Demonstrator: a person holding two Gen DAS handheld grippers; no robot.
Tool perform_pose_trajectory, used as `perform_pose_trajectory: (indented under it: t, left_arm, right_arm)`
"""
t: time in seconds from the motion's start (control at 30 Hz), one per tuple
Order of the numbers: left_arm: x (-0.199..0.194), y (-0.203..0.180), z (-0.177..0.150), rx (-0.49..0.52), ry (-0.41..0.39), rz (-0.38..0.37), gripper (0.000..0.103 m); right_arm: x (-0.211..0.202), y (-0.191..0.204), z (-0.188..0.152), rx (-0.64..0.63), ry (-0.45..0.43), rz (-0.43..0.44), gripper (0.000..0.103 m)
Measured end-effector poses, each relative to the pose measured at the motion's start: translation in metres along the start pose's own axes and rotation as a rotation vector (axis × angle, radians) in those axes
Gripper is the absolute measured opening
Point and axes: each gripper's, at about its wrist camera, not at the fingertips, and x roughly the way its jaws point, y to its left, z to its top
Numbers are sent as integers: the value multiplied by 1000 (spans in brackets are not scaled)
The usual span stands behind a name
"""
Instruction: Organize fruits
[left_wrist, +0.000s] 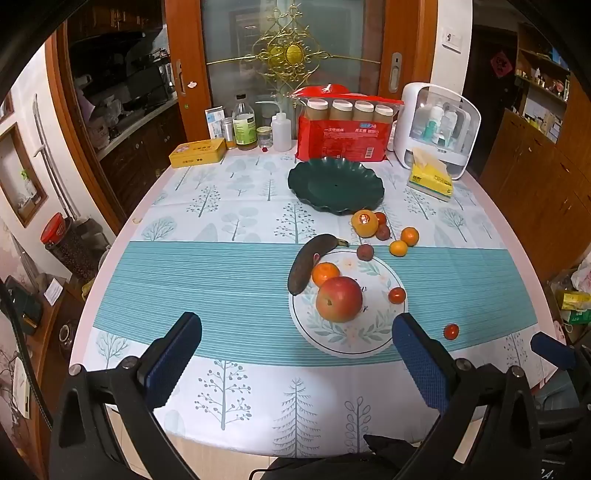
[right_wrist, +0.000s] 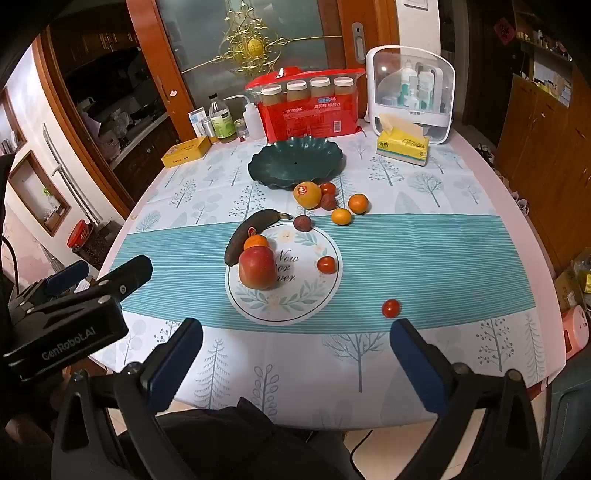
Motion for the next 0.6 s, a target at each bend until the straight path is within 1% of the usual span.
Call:
perform_pose_trajectory:
  t: [0.3,0.6]
  left_arm:
    - [-3,-3,-1,5,-9,-4,102]
    - [0,1,0,-6,2,-9,102]
  right_arm:
    - [0,3,0,-3,-4,-2,102]
    - [0,7,0,-3,-3,-3,102]
